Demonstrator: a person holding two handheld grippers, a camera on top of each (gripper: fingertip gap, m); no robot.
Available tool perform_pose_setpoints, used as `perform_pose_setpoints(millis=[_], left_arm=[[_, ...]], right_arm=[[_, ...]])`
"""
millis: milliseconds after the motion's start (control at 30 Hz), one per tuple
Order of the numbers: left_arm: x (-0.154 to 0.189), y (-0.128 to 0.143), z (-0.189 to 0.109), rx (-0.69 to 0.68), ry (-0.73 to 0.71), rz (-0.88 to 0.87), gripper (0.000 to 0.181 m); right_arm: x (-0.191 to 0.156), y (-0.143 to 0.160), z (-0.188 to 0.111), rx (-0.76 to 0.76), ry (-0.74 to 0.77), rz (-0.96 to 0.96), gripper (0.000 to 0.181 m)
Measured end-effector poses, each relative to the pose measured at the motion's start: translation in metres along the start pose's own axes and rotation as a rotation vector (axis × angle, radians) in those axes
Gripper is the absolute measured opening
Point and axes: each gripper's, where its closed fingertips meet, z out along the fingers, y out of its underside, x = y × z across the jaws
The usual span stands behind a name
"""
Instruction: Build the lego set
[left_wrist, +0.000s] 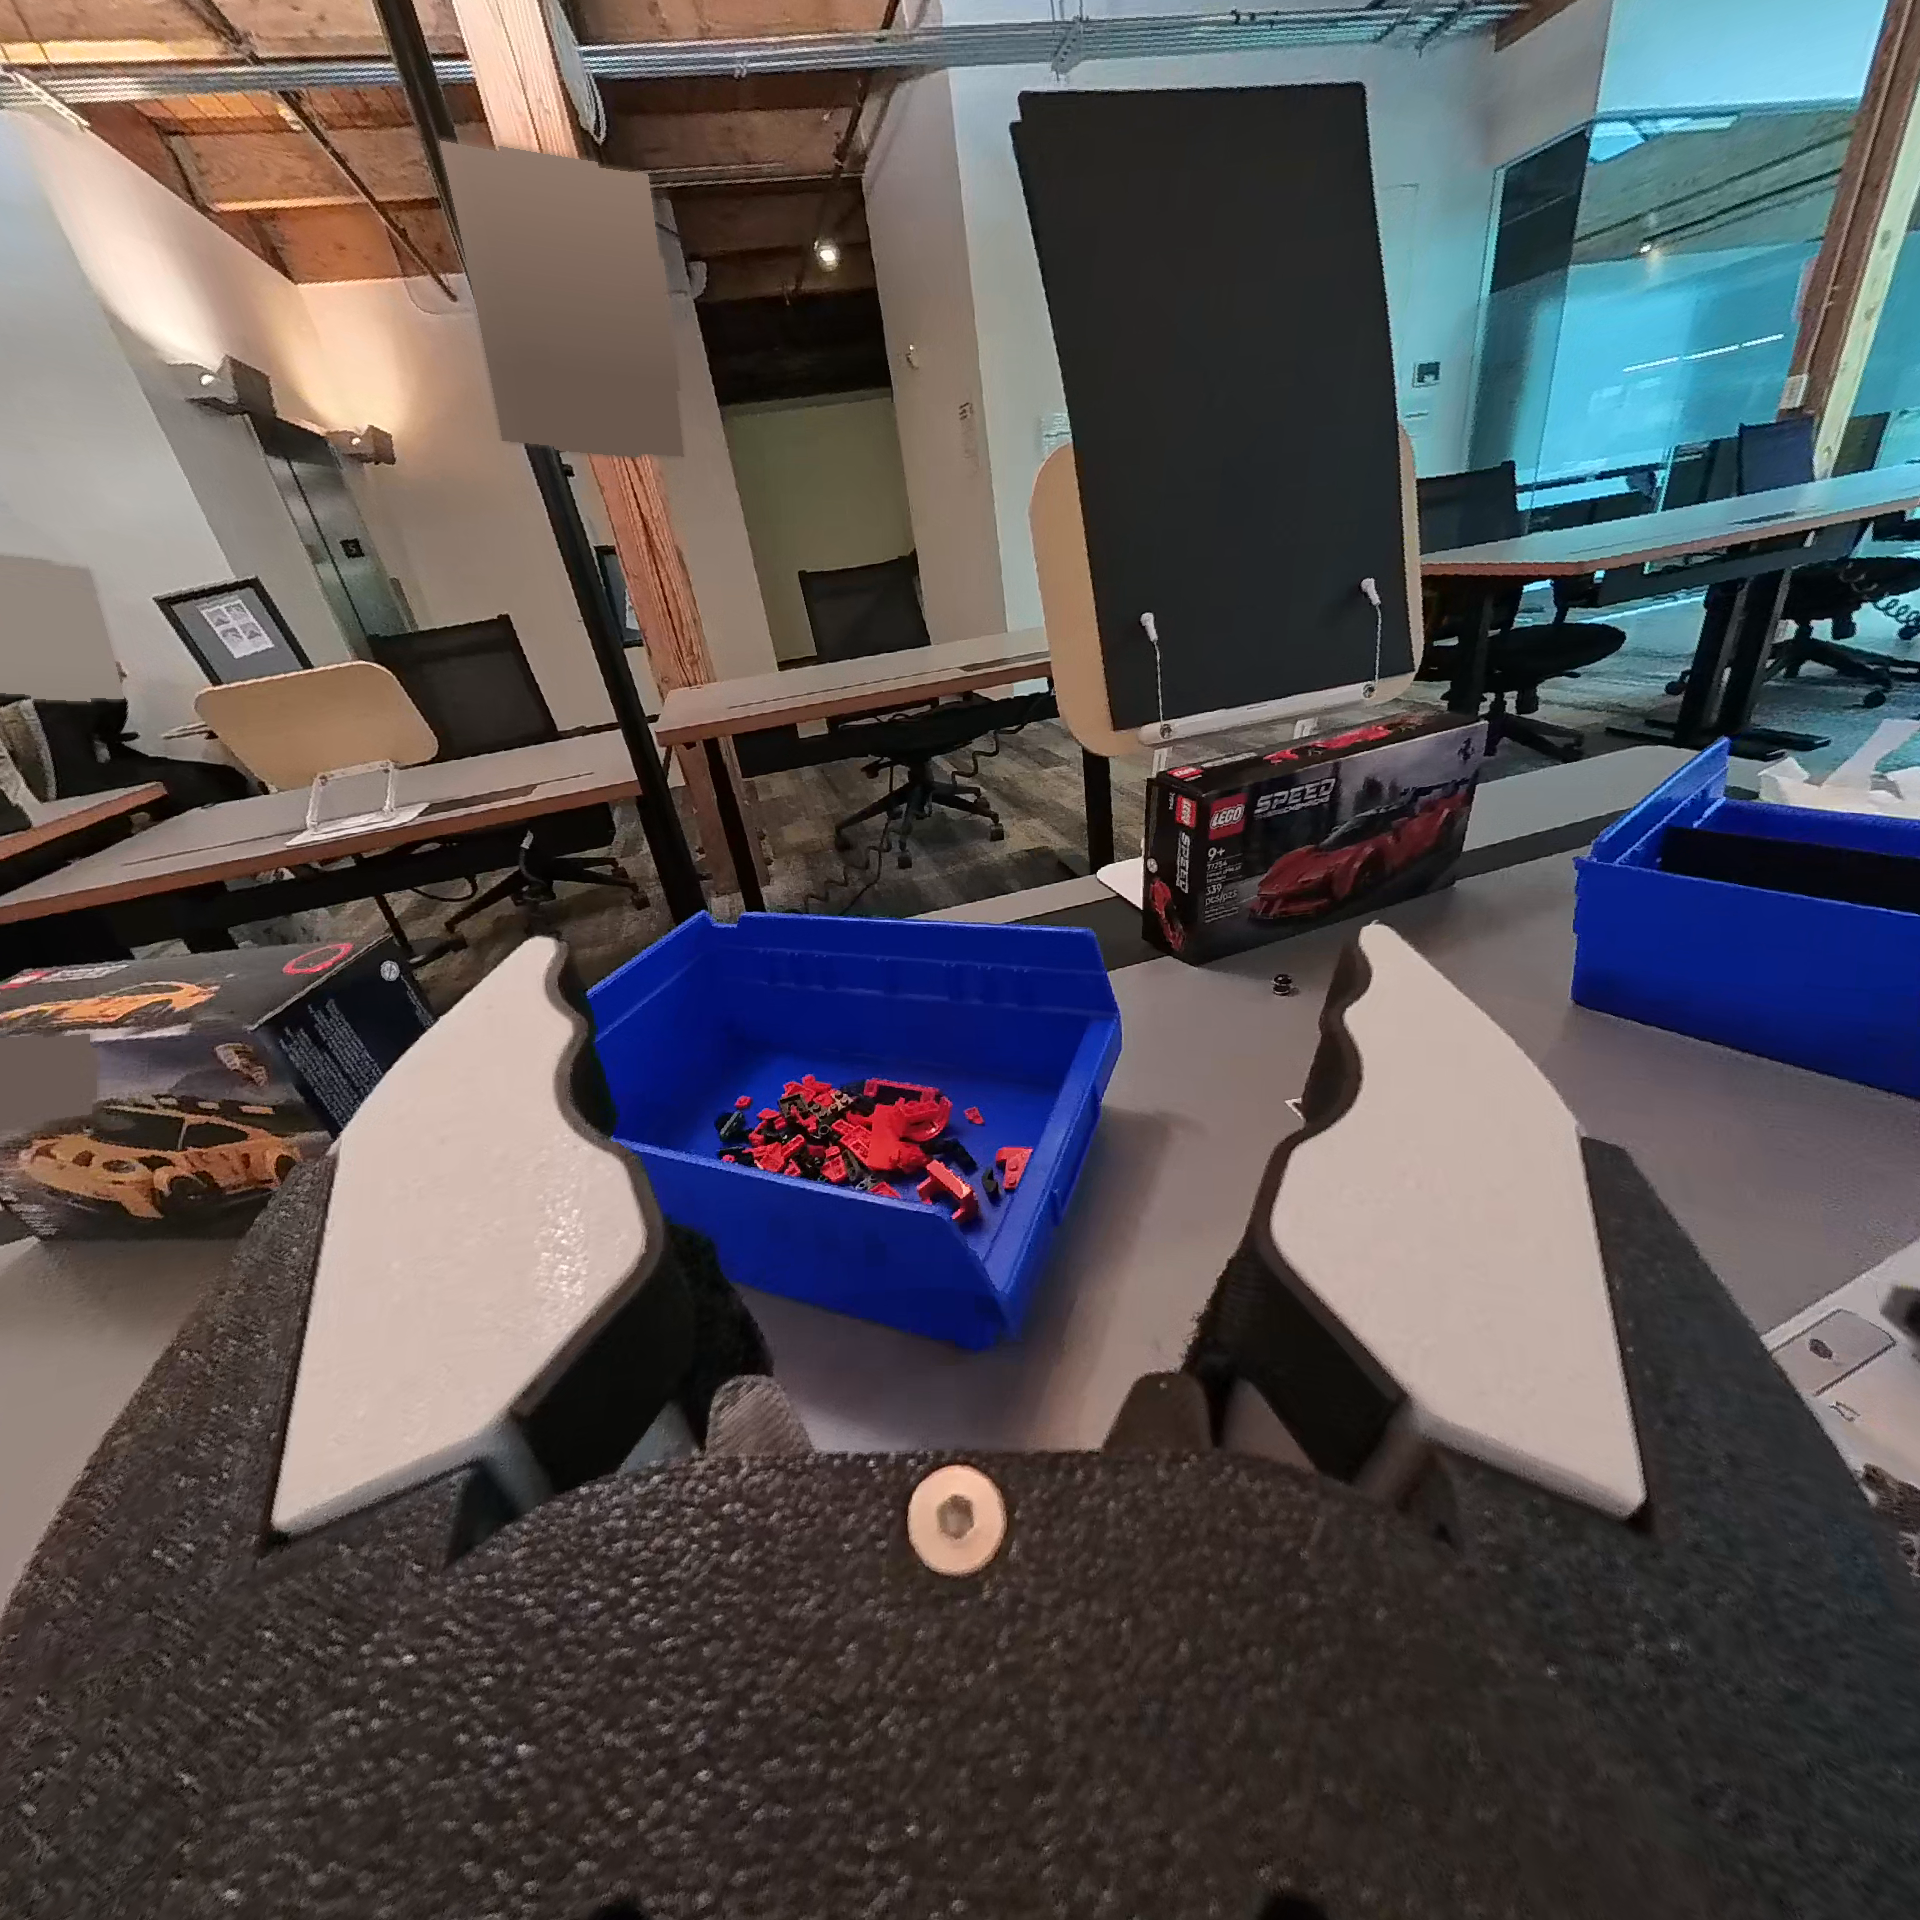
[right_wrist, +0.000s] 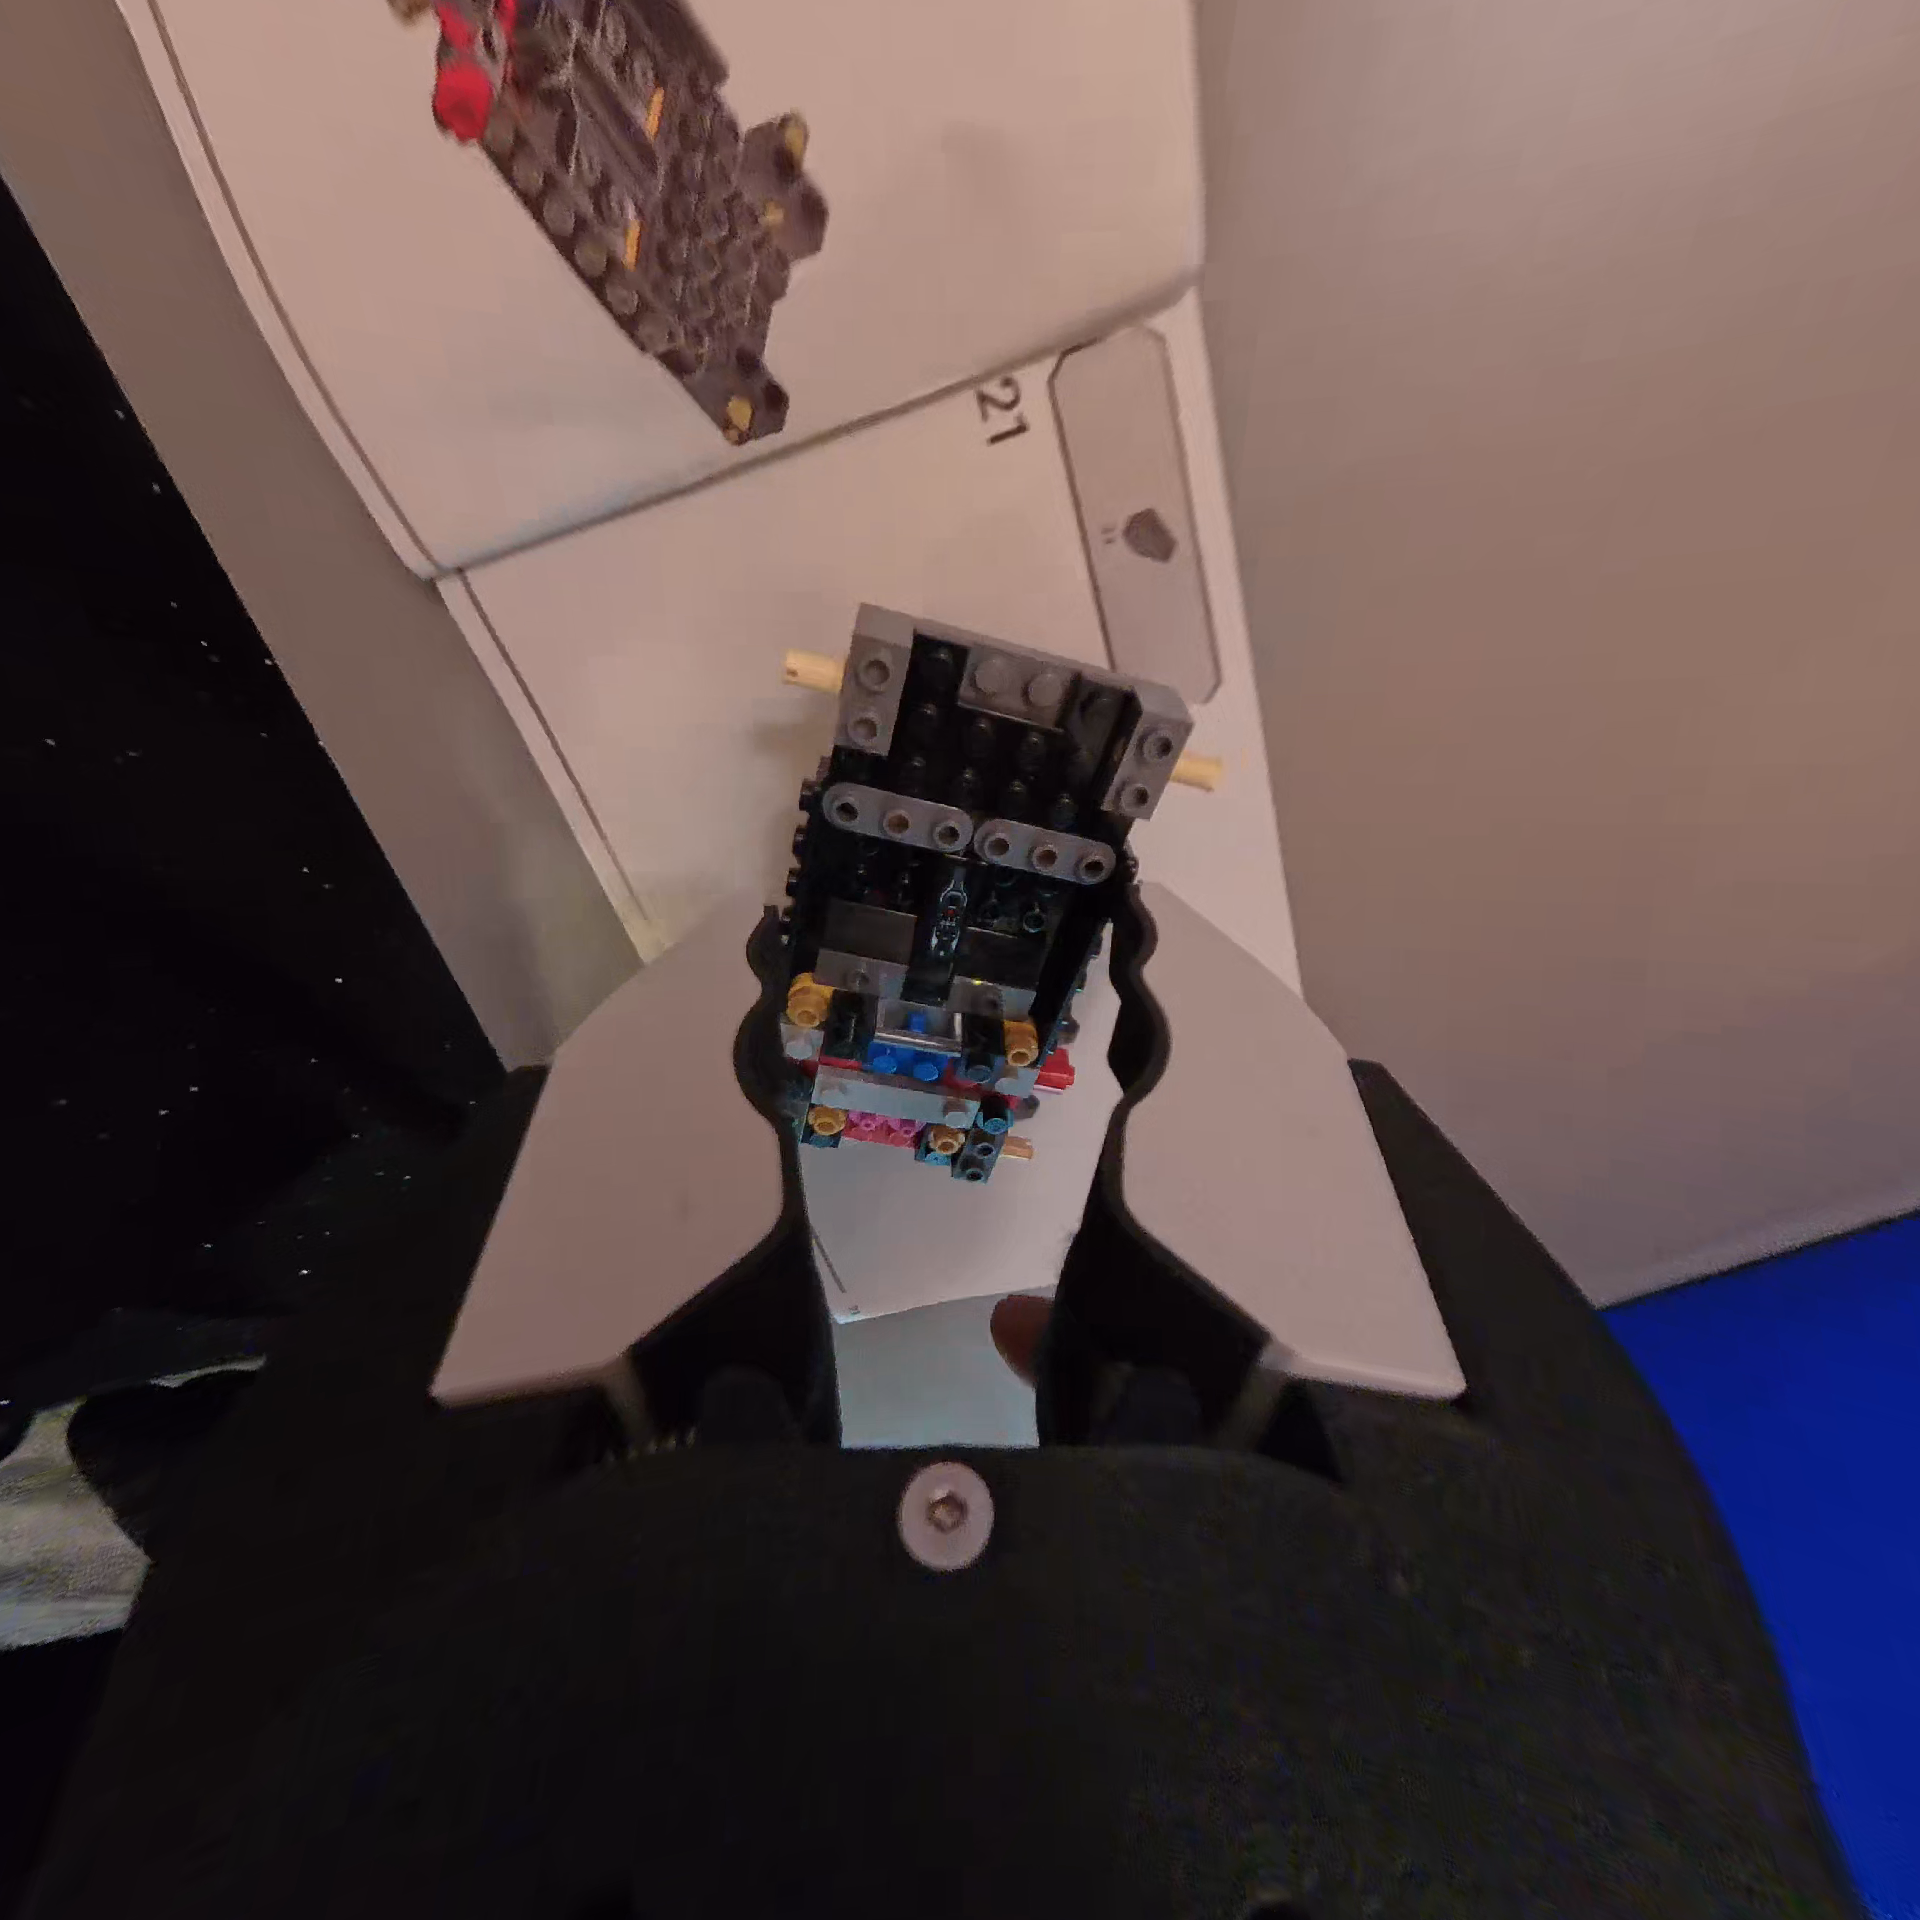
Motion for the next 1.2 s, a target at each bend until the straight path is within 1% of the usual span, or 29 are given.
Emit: perform_pose_setpoints(millis=[100,167,200,267,333,367,400,433,467,533,633,700,767,833,933,1000,1133,1200], left_arm=[[0.003,-0.001,0.001,-0.004,0.006,0.012,0.131],[0.005,-0.002,0.001,-0.005,0.008,0.018,0.131],[0.005,-0.002,0.000,-0.005,0.006,0.019,0.131],[0.004,-0.003,-0.001,-0.004,0.001,0.014,0.131],[0.002,-0.001,-0.001,-0.014,-0.009,0.002,0.129],[-0.001,0.001,-0.001,-0.031,-0.024,-0.016,0.128],[-0.004,0.003,-0.001,-0.043,-0.040,-0.031,0.128],[-0.006,0.005,-0.001,-0.047,-0.052,-0.035,0.128],[-0.007,0.006,0.000,-0.051,-0.056,-0.034,0.128],[-0.007,0.010,0.000,-0.070,-0.051,-0.038,0.127],[-0.009,0.014,0.002,-0.093,-0.053,-0.037,0.128],[-0.012,0.016,0.002,-0.097,-0.067,-0.049,0.128],[-0.014,0.017,0.002,-0.090,-0.074,-0.059,0.127],[-0.017,0.018,0.002,-0.089,-0.076,-0.065,0.126],[-0.024,0.025,0.003,-0.098,-0.089,-0.072,0.125],[-0.030,0.029,0.002,-0.106,-0.104,-0.077,0.124],[-0.038,0.033,0.001,-0.106,-0.120,-0.103,0.122],[-0.042,0.035,0.001,-0.109,-0.132,-0.117,0.122]], right_arm=[[0.000,0.000,0.007,0.013,0.020,-0.016,0.061],[0.002,-0.003,0.007,0.066,0.024,0.021,0.079],[0.002,-0.006,0.004,0.115,0.022,0.043,0.082],[0.006,-0.017,-0.006,0.275,0.039,0.094,0.092],[0.015,-0.031,-0.025,0.496,0.076,0.155,0.103],[0.021,-0.036,-0.036,0.610,0.107,0.188,0.115],[0.028,-0.039,-0.046,0.712,0.146,0.218,0.124],[0.036,-0.039,-0.057,0.797,0.196,0.242,0.133],[0.044,-0.038,-0.067,0.873,0.259,0.255,0.145],[0.053,-0.033,-0.083,0.968,0.370,0.245,0.147],[0.060,-0.025,-0.095,0.988,0.490,0.228,0.146],[0.067,-0.022,-0.105,1.033,0.568,0.237,0.146],[0.073,-0.022,-0.117,1.112,0.641,0.244,0.147],[0.076,-0.024,-0.136,1.247,0.686,0.248,0.146],[0.075,-0.026,-0.169,1.474,0.698,0.246,0.146],[0.074,-0.028,-0.184,1.563,0.687,0.219,0.146],[0.078,-0.033,-0.187,1.529,0.655,0.183,0.146],[0.078,-0.036,-0.189,1.555,0.610,0.176,0.146]])
